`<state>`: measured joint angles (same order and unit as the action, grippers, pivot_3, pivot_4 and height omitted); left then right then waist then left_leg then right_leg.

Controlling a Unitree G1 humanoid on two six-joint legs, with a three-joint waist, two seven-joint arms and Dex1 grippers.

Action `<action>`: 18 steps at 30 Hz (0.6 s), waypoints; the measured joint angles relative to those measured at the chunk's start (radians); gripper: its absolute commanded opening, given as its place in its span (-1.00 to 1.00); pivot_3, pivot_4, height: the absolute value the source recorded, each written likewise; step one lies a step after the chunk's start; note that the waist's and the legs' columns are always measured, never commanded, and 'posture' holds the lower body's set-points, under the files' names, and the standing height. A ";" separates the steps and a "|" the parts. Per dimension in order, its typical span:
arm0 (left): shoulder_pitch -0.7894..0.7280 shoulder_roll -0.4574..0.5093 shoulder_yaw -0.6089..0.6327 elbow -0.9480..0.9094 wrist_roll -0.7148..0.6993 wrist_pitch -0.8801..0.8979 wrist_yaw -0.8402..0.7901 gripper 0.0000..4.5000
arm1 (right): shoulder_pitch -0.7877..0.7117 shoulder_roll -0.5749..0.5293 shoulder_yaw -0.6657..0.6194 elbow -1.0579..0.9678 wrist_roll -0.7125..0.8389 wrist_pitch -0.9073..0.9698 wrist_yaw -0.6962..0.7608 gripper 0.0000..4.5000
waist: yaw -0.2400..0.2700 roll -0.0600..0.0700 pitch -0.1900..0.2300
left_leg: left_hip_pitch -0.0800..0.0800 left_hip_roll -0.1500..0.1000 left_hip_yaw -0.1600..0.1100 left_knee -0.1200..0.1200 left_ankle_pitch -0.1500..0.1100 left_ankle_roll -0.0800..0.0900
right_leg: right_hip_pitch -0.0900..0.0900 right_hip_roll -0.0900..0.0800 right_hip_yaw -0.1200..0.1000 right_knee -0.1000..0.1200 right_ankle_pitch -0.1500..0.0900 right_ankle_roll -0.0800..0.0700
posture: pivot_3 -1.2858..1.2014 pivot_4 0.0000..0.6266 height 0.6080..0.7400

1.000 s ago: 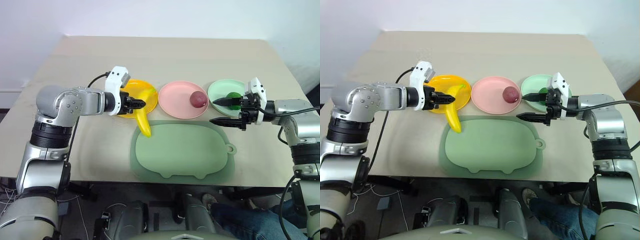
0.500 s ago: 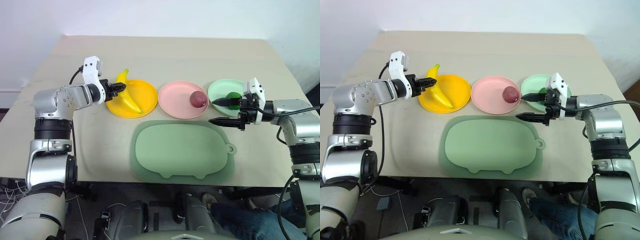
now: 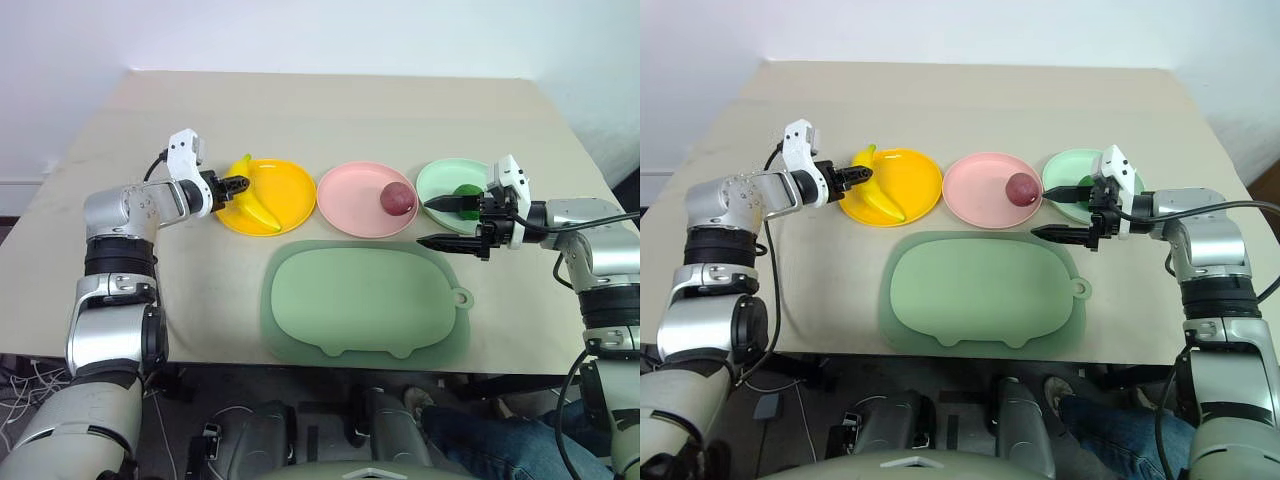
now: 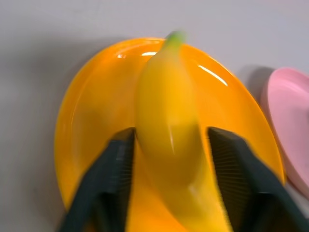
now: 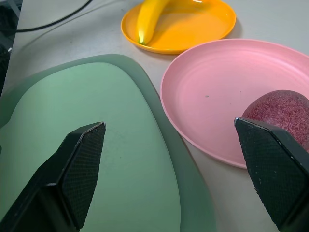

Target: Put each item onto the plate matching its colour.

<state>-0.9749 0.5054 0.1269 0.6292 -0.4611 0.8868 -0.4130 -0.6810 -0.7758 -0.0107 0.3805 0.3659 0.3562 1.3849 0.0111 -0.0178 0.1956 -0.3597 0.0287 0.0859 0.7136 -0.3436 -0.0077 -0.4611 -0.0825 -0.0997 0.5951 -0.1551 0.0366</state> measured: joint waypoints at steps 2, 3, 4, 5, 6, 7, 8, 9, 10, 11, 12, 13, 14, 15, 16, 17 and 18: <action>0.000 -0.011 -0.001 0.000 0.018 -0.008 -0.002 0.89 | 0.000 0.000 0.000 0.000 0.000 0.000 -0.003 1.00 | 0.000 0.000 0.000 | 0.000 0.000 0.000 0.000 0.000 0.000 | 0.000 0.000 0.000 0.000 0.000 0.000 | 0.03 -0.52 1.00; 0.000 -0.015 -0.001 0.000 0.022 -0.012 -0.005 0.98 | 0.000 0.000 0.000 0.000 0.000 0.000 -0.004 1.00 | 0.000 0.000 0.000 | 0.000 0.000 0.000 0.000 0.000 0.000 | 0.000 0.000 0.000 0.000 0.000 0.000 | 0.03 -0.52 1.00; 0.000 -0.018 -0.002 0.000 0.030 -0.018 -0.011 0.98 | 0.000 0.000 0.000 0.000 0.000 0.000 -0.004 1.00 | 0.000 0.000 0.000 | 0.000 0.000 0.000 0.000 0.000 0.000 | 0.000 0.000 0.000 0.000 0.000 0.000 | 0.03 -0.52 1.00; 0.000 -0.018 -0.004 0.000 0.037 -0.021 -0.018 0.98 | 0.000 0.000 0.000 0.000 0.000 0.000 -0.004 1.00 | -0.001 0.000 0.000 | 0.000 0.000 0.000 0.000 0.000 0.000 | 0.000 0.000 0.000 0.000 0.000 0.000 | 0.03 -0.52 1.00; 0.000 -0.018 -0.003 -0.002 0.038 -0.022 -0.021 0.98 | 0.000 0.000 0.000 0.000 0.000 0.000 -0.004 1.00 | -0.001 0.000 0.000 | 0.000 0.000 0.000 0.000 0.000 0.000 | 0.000 0.000 0.000 0.000 0.000 0.000 | 0.03 -0.52 1.00; 0.001 -0.018 -0.003 -0.008 0.039 -0.022 -0.026 0.98 | 0.000 0.000 0.000 0.000 0.000 0.002 -0.004 1.00 | -0.001 0.000 0.000 | 0.000 0.000 0.000 0.000 0.000 0.000 | 0.000 0.000 0.000 0.000 0.000 0.000 | 0.03 -0.52 1.00; 0.001 -0.018 -0.003 -0.018 0.040 -0.022 -0.034 0.98 | 0.000 0.000 0.000 0.000 0.000 0.003 -0.004 1.00 | -0.001 0.000 0.000 | 0.000 0.000 0.000 0.000 0.000 0.000 | 0.000 0.000 0.000 0.000 0.000 0.000 | 0.03 -0.52 1.00; 0.003 -0.015 -0.004 -0.032 0.040 -0.022 -0.048 0.98 | 0.000 0.000 0.000 0.000 0.000 0.003 -0.004 1.00 | -0.001 0.000 0.000 | 0.000 0.000 0.000 0.000 0.000 0.000 | 0.000 0.000 0.000 0.000 0.000 0.000 | 0.03 -0.52 1.00; 0.007 -0.008 -0.004 -0.054 0.040 -0.023 -0.066 0.98 | 0.000 0.000 0.000 0.000 0.000 0.003 -0.004 1.00 | -0.001 0.000 0.000 | 0.000 0.000 0.000 0.000 0.000 0.000 | 0.000 0.000 0.000 0.000 0.000 0.000 | 0.03 -0.52 1.00; 0.011 0.005 -0.006 -0.071 0.040 -0.023 -0.086 0.98 | 0.000 0.000 0.000 -0.001 0.000 0.003 -0.004 1.00 | -0.001 0.000 0.000 | 0.000 0.000 0.000 0.000 0.000 0.000 | 0.000 0.000 0.000 0.000 0.000 0.000 | 0.03 -0.52 1.00; 0.017 0.027 -0.014 -0.091 0.042 -0.023 -0.110 0.98 | 0.000 0.000 0.000 -0.001 0.000 0.003 -0.004 1.00 | -0.002 0.000 0.000 | 0.000 0.000 0.000 0.000 0.000 0.000 | -0.001 0.000 0.000 0.000 0.000 0.000 | 0.03 -0.52 1.00; 0.020 0.047 -0.020 -0.103 0.048 -0.024 -0.127 0.98 | 0.000 0.000 0.000 -0.001 0.000 0.004 -0.004 1.00 | -0.004 0.000 0.000 | 0.000 0.001 0.000 0.000 0.000 0.000 | -0.001 0.000 0.000 0.000 0.000 0.000 | 0.03 -0.52 1.00; 0.027 0.076 -0.034 -0.126 0.061 -0.037 -0.154 0.98 | 0.000 0.000 0.000 -0.001 0.000 0.004 -0.004 1.00 | -0.005 0.000 0.000 | 0.000 0.001 0.000 -0.001 0.000 0.000 | -0.001 0.001 0.000 0.000 0.000 0.000 | 0.03 -0.52 1.00; 0.032 0.101 -0.040 -0.146 0.069 -0.052 -0.184 0.98 | -0.001 0.000 0.000 -0.001 0.000 0.004 -0.004 1.00 | -0.006 0.000 0.000 | 0.000 0.001 0.000 -0.001 0.000 0.000 | -0.001 0.001 0.000 0.000 0.000 0.000 | 0.03 -0.52 1.00; 0.036 0.125 -0.044 -0.165 0.074 -0.065 -0.215 0.98 | -0.001 0.000 0.000 0.000 0.000 0.004 -0.004 1.00 | -0.006 0.000 0.000 | -0.001 0.001 0.000 -0.001 0.000 0.000 | -0.002 0.001 0.000 0.000 0.000 0.000 | 0.03 -0.52 1.00; 0.041 0.146 -0.044 -0.190 0.071 -0.072 -0.253 0.98 | -0.001 0.000 0.000 0.000 0.000 0.003 -0.004 1.00 | -0.006 0.000 0.000 | -0.001 0.001 0.000 -0.001 0.000 0.000 | -0.002 0.001 0.000 0.000 0.000 0.000 | 0.03 -0.52 1.00; 0.057 0.166 -0.035 -0.230 0.054 -0.082 -0.303 0.98 | -0.004 0.002 0.000 0.002 0.000 0.003 -0.004 1.00 | -0.006 0.000 0.000 | -0.001 0.001 0.000 -0.001 0.000 0.000 | -0.002 0.001 0.000 0.000 0.000 0.000 | 0.03 -0.52 1.00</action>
<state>-0.9179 0.6712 0.0921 0.3990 -0.4072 0.8043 -0.7159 -0.6854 -0.7739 -0.0103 0.3824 0.3660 0.3596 1.3814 0.0052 -0.0178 0.1957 -0.3609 0.0299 0.0863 0.7130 -0.3437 -0.0077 -0.4628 -0.0820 -0.0998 0.5953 -0.1552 0.0365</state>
